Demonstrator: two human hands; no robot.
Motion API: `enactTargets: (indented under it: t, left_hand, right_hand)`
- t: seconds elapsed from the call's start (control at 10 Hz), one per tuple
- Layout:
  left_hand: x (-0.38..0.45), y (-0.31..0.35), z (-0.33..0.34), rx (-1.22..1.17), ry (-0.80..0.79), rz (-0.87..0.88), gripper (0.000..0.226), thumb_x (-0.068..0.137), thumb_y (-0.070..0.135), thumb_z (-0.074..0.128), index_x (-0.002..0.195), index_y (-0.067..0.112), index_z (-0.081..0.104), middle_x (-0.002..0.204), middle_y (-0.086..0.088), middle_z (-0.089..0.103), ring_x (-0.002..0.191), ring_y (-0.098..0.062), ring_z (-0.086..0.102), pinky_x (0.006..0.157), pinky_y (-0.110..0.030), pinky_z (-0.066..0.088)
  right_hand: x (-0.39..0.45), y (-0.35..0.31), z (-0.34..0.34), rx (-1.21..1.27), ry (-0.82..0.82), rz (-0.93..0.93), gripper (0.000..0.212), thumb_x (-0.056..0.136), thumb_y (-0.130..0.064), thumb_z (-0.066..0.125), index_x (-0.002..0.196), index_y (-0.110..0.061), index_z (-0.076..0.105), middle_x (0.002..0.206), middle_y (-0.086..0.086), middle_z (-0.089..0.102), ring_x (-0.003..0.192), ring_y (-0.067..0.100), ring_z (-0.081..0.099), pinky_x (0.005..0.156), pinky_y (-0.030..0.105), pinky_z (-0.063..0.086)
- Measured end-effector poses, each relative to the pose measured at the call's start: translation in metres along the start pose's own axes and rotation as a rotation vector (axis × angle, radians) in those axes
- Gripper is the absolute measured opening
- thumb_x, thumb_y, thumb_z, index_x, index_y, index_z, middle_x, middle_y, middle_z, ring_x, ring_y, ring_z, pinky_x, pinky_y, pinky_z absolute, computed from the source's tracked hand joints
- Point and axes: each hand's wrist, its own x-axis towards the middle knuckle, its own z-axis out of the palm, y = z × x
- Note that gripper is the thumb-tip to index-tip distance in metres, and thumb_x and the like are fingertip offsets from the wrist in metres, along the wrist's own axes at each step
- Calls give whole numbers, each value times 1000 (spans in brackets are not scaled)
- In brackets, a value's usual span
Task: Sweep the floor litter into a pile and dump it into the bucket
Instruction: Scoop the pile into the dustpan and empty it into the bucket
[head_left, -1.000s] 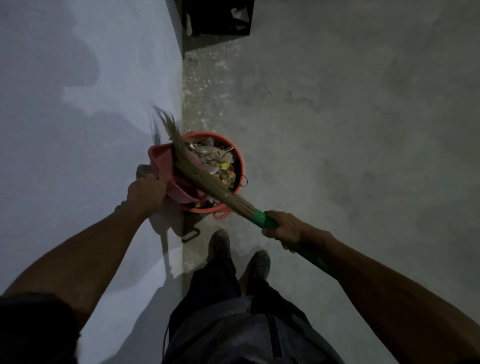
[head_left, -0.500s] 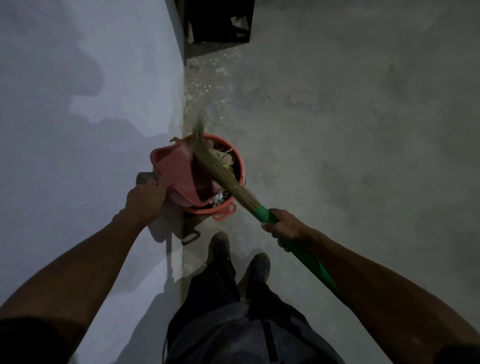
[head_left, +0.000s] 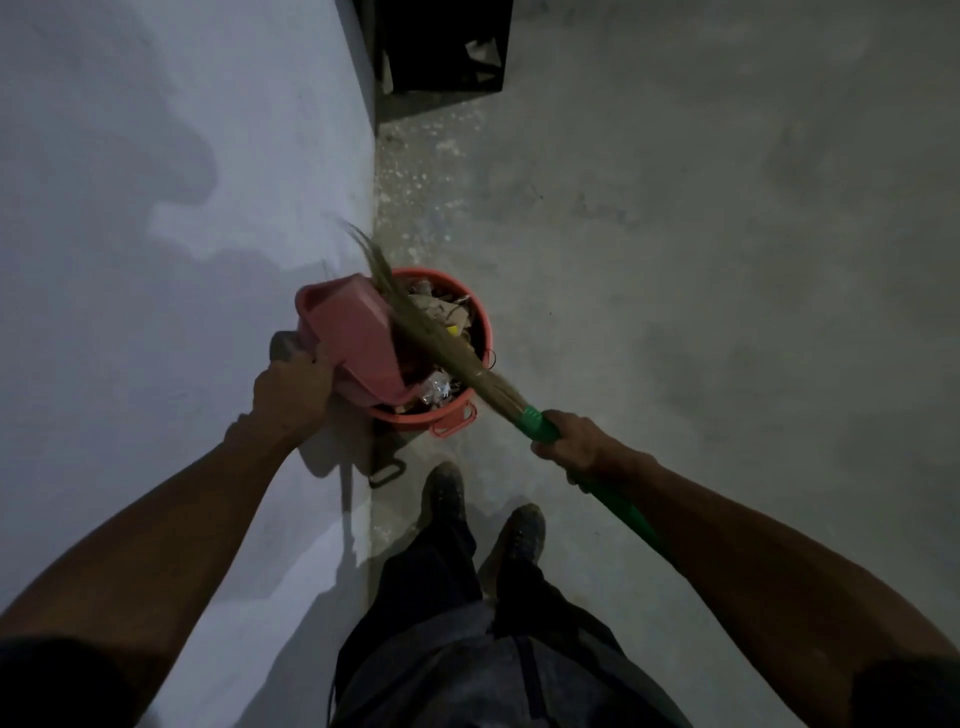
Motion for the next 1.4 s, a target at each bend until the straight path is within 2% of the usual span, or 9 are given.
enactTargets:
  t: [0.3,0.5,0.7,0.9,1.0,1.1,1.2,1.3,1.4]
  left_hand:
    - [-1,14,-11,-144,36,-18,50,104,36,34,133,-1,47,124,-27,55,111,-47,53,93,-48,42]
    - [-11,22,-28,-259,186,-69,55,104,43,32,116,-7,52,102,-29,57,101,-46,58,83,-44,42]
    - [-15,14,-34,-142,161,16,33,103,10,32,124,-3,52,107,-18,58,103,-45,54,69,-30,27]
    - [-16,11,-24,24,110,36,40,93,15,53,133,6,51,124,-25,53,106,-45,55,78,-46,46]
    - [-7,4,-9,-94,58,60,41,94,22,51,132,6,54,116,-23,60,101,-42,58,74,-39,46]
    - [-6,10,-7,-511,34,-13,28,93,21,55,110,1,62,95,-17,63,83,-32,60,75,-39,52]
    - [-3,24,-5,-906,-160,-253,17,95,10,56,104,-4,61,71,-9,55,54,-16,53,41,-20,43]
    - [8,34,2,-1158,-289,-390,6,93,-1,52,92,-5,57,69,-13,51,31,-9,50,30,-12,32]
    - [18,42,7,-1206,-411,-421,6,90,-3,54,95,-5,56,70,-16,57,36,-17,56,33,-15,36]
  right_hand:
    - [-18,-2,16,-106,-43,-130,39,98,-25,54,134,-12,44,85,-5,53,60,6,52,54,17,41]
    - [-19,17,8,-49,37,29,44,97,-28,54,137,-15,40,94,6,57,56,17,56,42,24,46]
    - [-25,16,-2,19,121,59,44,98,-27,52,138,-15,39,103,11,57,61,18,59,43,25,49]
    - [-27,-4,-4,47,190,-1,44,99,-27,53,138,-15,40,90,2,55,58,14,57,42,21,47]
    - [-25,-13,-8,57,212,1,45,98,-27,54,139,-15,39,90,2,56,59,14,58,44,22,49]
    - [-23,-23,-15,86,226,25,44,97,-27,56,138,-16,41,92,5,57,61,16,59,47,28,54]
    - [-20,-32,-23,129,268,70,39,95,-26,59,129,-10,46,88,8,58,60,17,59,49,30,55]
    - [-18,-42,-35,189,315,107,33,93,-22,63,118,-2,53,80,9,60,53,14,57,44,24,50]
    - [-18,-51,-48,239,384,105,30,91,-16,65,114,-1,56,75,10,62,51,14,57,42,21,46]
